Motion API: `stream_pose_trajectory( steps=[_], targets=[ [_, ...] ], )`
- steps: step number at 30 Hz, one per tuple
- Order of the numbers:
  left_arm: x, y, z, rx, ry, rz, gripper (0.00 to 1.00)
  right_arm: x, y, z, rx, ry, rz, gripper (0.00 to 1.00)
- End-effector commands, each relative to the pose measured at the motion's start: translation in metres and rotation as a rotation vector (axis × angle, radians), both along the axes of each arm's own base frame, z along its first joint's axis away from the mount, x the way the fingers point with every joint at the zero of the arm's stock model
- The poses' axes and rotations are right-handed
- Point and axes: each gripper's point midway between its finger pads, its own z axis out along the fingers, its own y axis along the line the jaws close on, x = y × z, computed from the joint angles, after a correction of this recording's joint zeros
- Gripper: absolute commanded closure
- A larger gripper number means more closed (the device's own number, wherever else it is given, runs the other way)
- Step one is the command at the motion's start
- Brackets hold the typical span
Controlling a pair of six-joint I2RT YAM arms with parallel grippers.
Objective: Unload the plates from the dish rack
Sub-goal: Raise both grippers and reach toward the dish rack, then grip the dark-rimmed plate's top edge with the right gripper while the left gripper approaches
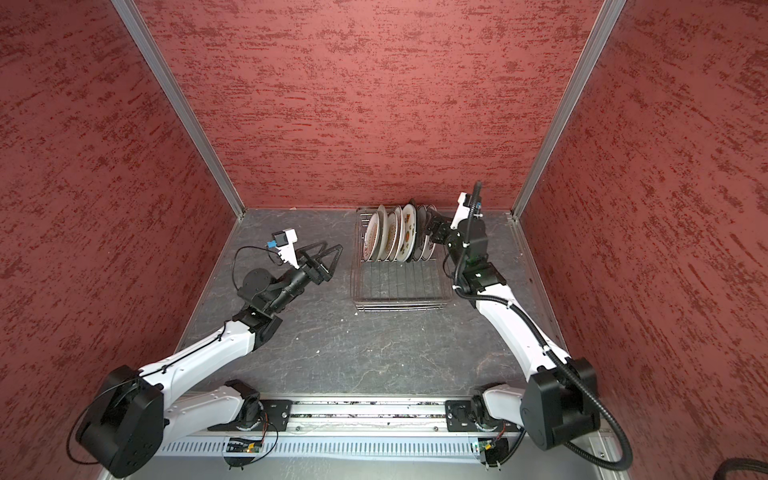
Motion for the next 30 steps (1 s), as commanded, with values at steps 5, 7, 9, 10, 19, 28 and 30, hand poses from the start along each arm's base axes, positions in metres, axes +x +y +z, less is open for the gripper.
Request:
stream_pose_trajectory(
  steps=[5,7,9,10,19,28,30],
  targets=[
    [0.01,-0.015,-0.012,0.058,0.001,-0.007,0.01,0.033,0.026,-0.023,-0.235,0.123,-0.023,0.23],
    [0.012,-0.02,-0.016,0.059,0.01,-0.028,0.01,0.041,0.03,-0.028,-0.257,0.142,-0.021,0.34],
    [0.013,-0.027,-0.017,0.069,0.011,-0.056,0.01,0.048,0.034,-0.032,-0.27,0.163,-0.016,0.45],
    [0.013,-0.029,-0.018,0.074,0.009,-0.062,0.01,0.051,0.035,-0.033,-0.269,0.169,-0.017,0.45],
    [0.017,-0.03,-0.026,0.068,0.034,-0.038,0.01,0.071,0.052,-0.048,-0.296,0.225,0.023,0.58],
    [0.019,-0.036,-0.033,0.07,0.042,-0.062,0.01,0.082,0.06,-0.062,-0.308,0.277,0.048,0.66],
    [0.02,-0.036,-0.034,0.07,0.048,-0.06,0.0,0.084,0.058,-0.067,-0.321,0.29,0.027,0.72]
  ],
)
